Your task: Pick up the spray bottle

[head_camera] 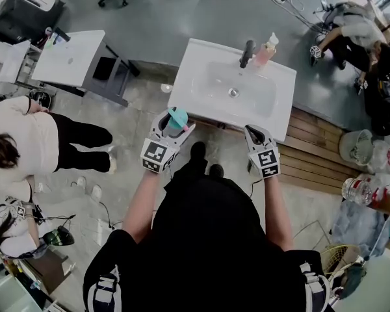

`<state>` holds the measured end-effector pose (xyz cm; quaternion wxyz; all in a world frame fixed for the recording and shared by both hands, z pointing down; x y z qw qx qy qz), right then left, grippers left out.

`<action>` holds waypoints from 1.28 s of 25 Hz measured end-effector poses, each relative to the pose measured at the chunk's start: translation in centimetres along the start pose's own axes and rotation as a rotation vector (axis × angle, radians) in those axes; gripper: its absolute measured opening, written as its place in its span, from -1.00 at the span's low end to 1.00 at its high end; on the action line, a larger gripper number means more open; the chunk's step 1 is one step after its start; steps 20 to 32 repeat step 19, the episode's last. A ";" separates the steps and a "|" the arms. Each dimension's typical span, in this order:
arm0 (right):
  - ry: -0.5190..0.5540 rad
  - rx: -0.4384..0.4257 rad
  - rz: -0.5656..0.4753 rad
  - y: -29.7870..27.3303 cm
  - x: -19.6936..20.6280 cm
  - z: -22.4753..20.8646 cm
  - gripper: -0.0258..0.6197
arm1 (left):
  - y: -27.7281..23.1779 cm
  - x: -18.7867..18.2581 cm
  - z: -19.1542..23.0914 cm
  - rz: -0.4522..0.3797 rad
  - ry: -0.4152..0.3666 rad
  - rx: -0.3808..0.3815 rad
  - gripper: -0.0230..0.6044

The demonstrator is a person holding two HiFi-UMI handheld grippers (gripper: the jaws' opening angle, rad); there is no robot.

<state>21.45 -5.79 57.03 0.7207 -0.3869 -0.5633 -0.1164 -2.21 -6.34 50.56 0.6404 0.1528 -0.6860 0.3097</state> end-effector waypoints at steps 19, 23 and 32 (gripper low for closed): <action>-0.009 -0.010 -0.002 6.6 3.9 -0.2 -0.87 | 1.2 0.4 -7.3 0.007 -0.009 -0.012 0.16; -0.009 -0.010 -0.002 6.6 3.9 -0.2 -0.87 | 1.2 0.4 -7.3 0.007 -0.009 -0.012 0.16; -0.009 -0.010 -0.002 6.6 3.9 -0.2 -0.87 | 1.2 0.4 -7.3 0.007 -0.009 -0.012 0.16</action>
Point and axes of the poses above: the fingertips, and each gripper's own axes: y backward along the fingers, z to its left, x out of its underside, the point moved 3 cm from there along y, backward along the fingers, and after that the axes turned 4 degrees about -z, right-handed, at the moved point
